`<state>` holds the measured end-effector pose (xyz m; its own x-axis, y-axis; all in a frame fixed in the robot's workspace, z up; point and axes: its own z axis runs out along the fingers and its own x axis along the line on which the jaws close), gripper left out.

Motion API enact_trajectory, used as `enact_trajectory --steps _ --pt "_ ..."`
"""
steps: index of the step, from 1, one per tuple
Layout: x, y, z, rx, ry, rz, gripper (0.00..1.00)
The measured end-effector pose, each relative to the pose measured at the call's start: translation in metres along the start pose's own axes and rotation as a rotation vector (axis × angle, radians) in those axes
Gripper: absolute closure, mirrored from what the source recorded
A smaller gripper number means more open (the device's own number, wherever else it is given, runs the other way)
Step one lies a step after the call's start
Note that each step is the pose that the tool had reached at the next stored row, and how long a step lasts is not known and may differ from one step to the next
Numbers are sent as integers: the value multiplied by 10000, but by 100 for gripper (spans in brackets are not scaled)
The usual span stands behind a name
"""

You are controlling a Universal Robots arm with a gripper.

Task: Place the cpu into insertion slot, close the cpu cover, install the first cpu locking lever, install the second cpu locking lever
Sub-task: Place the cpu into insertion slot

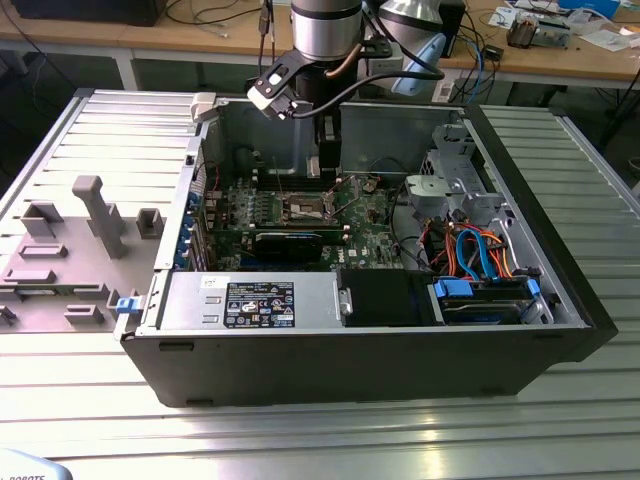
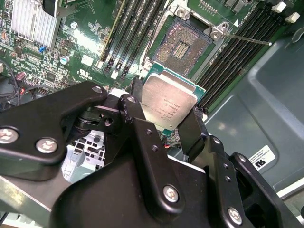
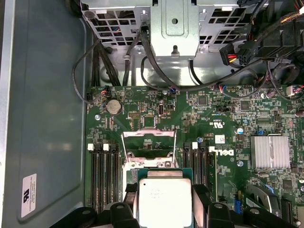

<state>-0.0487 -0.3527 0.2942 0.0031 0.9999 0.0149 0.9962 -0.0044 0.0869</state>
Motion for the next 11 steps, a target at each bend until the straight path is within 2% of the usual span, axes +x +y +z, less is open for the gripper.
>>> enact_trajectory --steps 3,6,8,11 --pt "0 0 0 -1 0 0 46" --pt "2 -5 3 -30 3 2 46" --pt "6 -36 14 -38 1 -1 46" --pt "18 -92 73 -39 1 0 46"
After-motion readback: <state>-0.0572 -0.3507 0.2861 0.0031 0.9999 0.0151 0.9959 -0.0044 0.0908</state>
